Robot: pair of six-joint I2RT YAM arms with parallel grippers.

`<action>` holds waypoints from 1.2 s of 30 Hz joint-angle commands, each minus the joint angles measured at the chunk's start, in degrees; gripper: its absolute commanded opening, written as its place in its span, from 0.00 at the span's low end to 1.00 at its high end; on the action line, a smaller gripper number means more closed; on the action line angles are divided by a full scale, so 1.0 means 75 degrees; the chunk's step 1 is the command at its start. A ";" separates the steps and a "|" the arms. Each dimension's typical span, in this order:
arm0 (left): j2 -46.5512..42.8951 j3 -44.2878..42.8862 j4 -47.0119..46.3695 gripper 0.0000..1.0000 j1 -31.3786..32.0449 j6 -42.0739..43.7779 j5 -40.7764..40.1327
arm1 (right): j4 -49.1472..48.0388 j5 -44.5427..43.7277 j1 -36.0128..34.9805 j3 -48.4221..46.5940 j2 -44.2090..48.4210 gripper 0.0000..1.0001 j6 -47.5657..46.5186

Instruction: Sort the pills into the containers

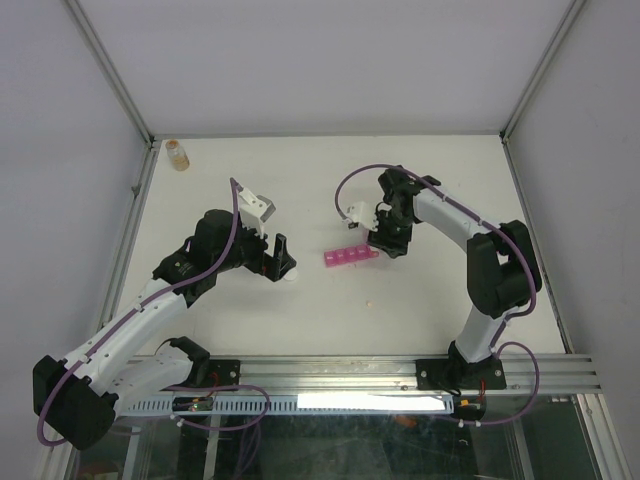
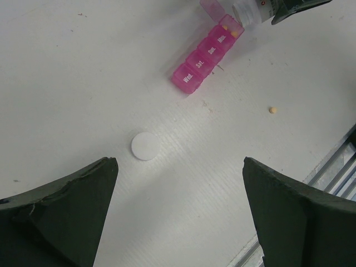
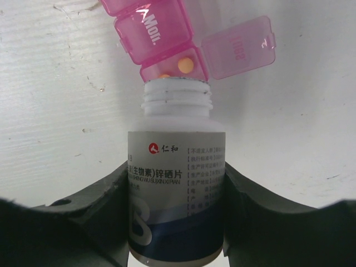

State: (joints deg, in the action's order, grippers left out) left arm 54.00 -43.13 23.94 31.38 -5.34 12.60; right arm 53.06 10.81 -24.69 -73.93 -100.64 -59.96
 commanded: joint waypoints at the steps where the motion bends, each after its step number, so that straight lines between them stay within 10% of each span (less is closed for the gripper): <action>1: -0.0071 0.0044 -0.0445 0.99 -0.0105 0.0150 0.0248 | -0.0114 0.0032 -0.0048 -0.0120 0.0242 0.00 0.0091; 14: -0.0141 0.0057 -0.0459 0.99 -0.0106 0.0158 0.0316 | -0.0656 0.0705 0.0322 0.0399 0.0798 0.00 0.0523; 27: -0.0356 0.0012 -0.0905 0.99 -0.0129 -0.0409 0.0866 | -0.3389 0.5003 0.1338 0.1974 0.3561 0.00 0.3496; 32: -0.0432 0.0239 -0.2014 0.99 -0.0132 -0.2124 0.1451 | -0.7201 0.7439 0.2066 0.2873 0.4396 0.00 0.6701; 36: -0.0498 0.0641 -0.2670 0.98 -0.0129 -0.3536 0.1347 | -1.3609 0.7874 0.2093 0.4172 0.4648 0.00 1.1513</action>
State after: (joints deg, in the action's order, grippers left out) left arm 51.55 -40.66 12.45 31.00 -19.27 20.99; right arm 1.63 58.52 -9.02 -48.95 -67.81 -11.20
